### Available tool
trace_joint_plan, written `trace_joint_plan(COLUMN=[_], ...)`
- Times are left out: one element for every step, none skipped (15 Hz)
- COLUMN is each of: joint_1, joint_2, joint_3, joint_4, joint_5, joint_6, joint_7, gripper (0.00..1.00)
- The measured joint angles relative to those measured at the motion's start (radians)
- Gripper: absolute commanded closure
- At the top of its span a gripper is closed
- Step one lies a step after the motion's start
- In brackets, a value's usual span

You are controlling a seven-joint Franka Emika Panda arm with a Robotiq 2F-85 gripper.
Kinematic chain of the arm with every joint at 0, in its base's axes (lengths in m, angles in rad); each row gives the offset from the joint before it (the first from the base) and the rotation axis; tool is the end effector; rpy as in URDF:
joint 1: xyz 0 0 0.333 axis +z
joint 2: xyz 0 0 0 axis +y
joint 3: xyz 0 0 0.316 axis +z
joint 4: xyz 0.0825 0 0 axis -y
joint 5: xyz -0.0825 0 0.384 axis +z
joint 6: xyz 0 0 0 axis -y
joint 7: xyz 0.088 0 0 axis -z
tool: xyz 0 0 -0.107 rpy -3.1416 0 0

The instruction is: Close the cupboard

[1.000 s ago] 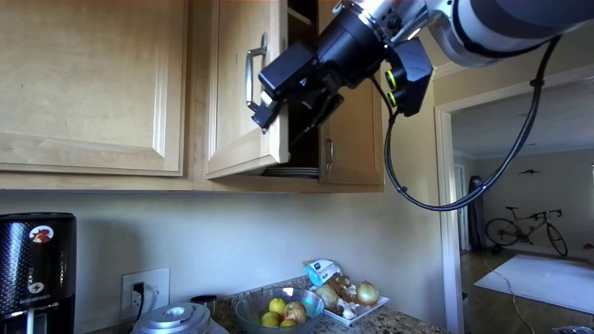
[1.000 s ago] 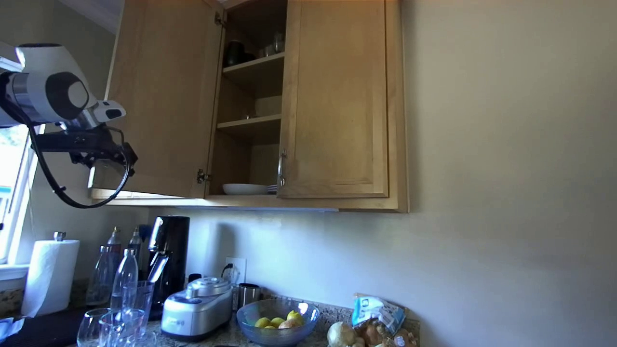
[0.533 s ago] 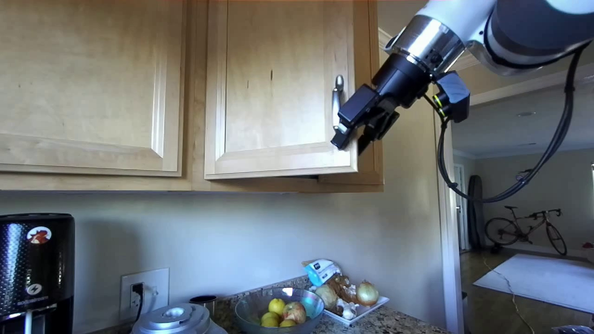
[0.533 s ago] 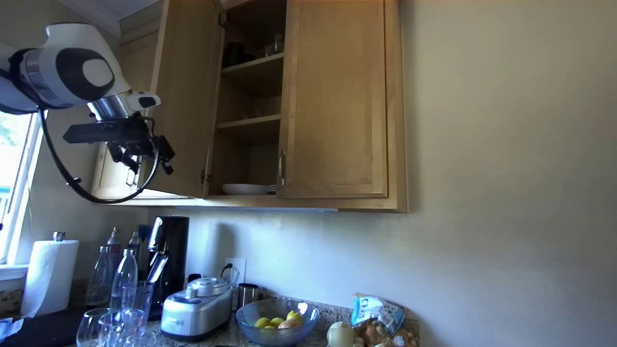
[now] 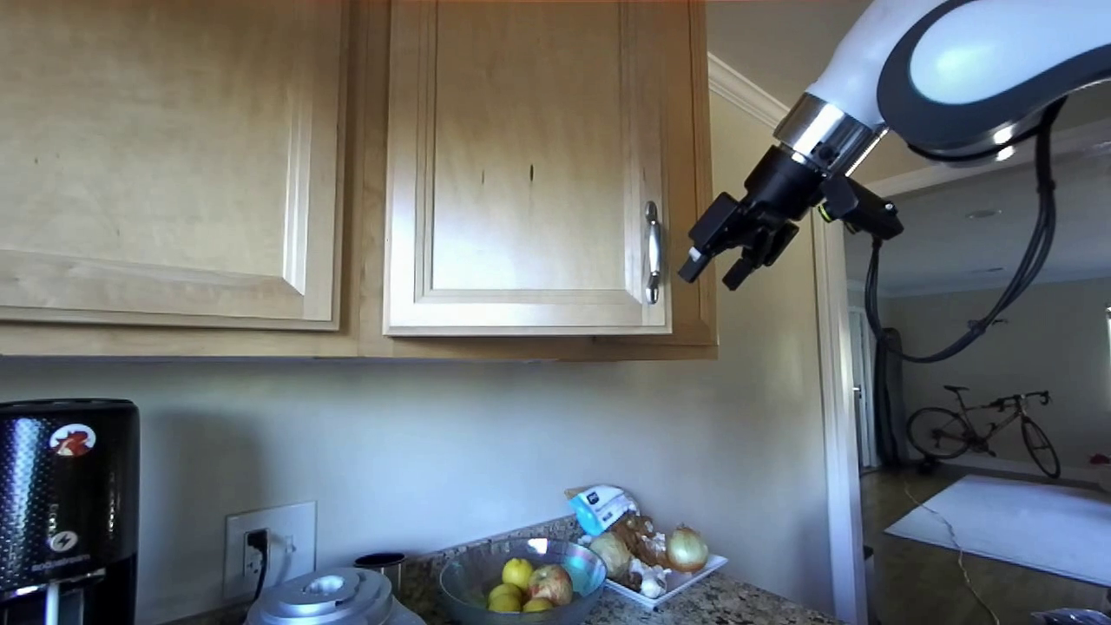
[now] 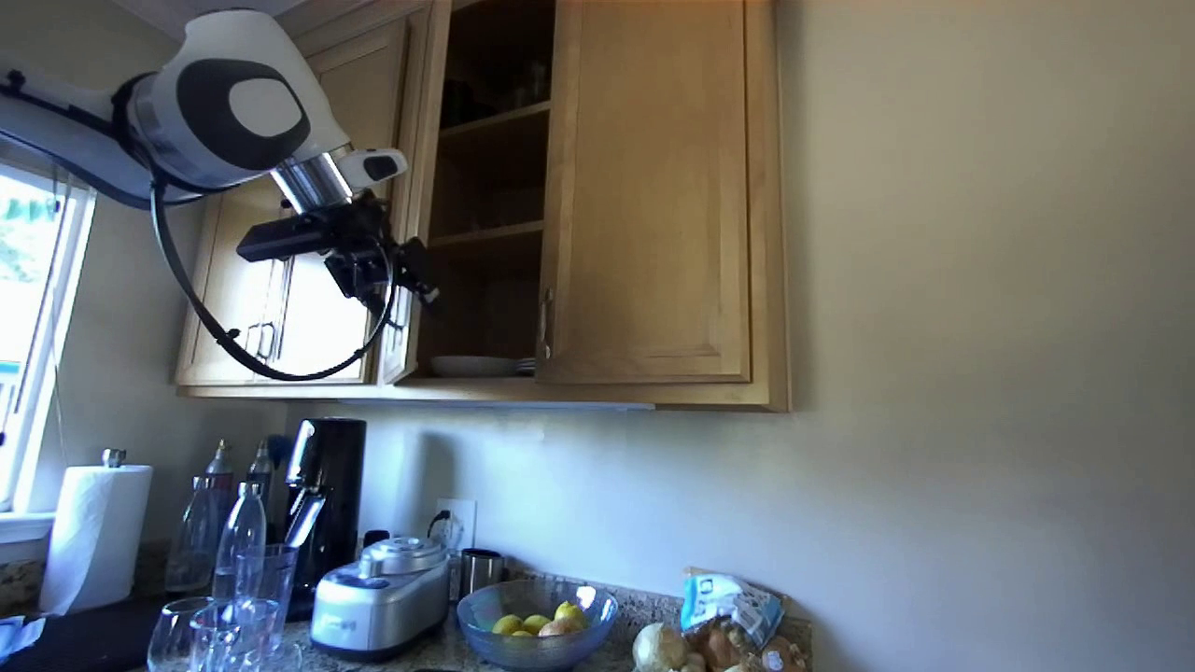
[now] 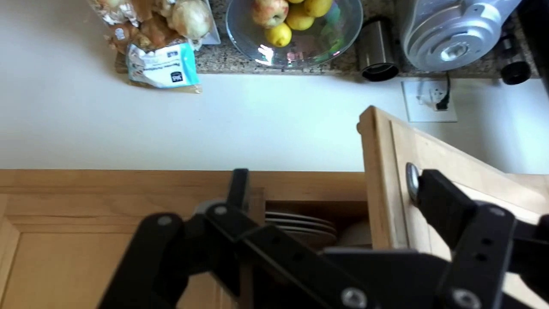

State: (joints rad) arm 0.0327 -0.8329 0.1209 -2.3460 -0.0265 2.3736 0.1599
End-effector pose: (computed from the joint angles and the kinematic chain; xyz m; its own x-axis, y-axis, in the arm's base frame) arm 0.3342 0.0716 0.7054 0.6503 0.0013 0.7596 0.0084 -1.0000 -0.0055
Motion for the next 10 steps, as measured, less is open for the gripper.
trace_joint_plan(joint_1=[-0.018, -0.03, -0.033, -0.032, -0.028, -0.018, -0.005, 0.01, 0.025, 0.038], joint_2=[0.0, -0.001, -0.001, -0.001, -0.002, -0.003, -0.003, -0.003, -0.003, -0.003], joint_3=[-0.004, -0.009, -0.016, -0.024, -0.033, -0.044, -0.055, -0.067, -0.077, -0.084], joint_4=[0.0, -0.001, -0.001, -0.002, -0.003, -0.005, -0.008, -0.01, -0.011, -0.012], joint_5=[-0.003, -0.004, -0.005, -0.004, -0.001, 0.004, 0.01, 0.017, 0.024, 0.03], joint_6=[-0.003, -0.011, -0.032, -0.07, -0.12, -0.176, -0.232, -0.283, -0.326, -0.356], joint_7=[-0.002, -0.009, -0.024, -0.044, -0.07, -0.099, -0.128, -0.158, -0.186, -0.207], gripper=[0.0, 0.0, 0.0, 0.0, 0.0, 0.0, 0.0, 0.0, 0.0, 0.0])
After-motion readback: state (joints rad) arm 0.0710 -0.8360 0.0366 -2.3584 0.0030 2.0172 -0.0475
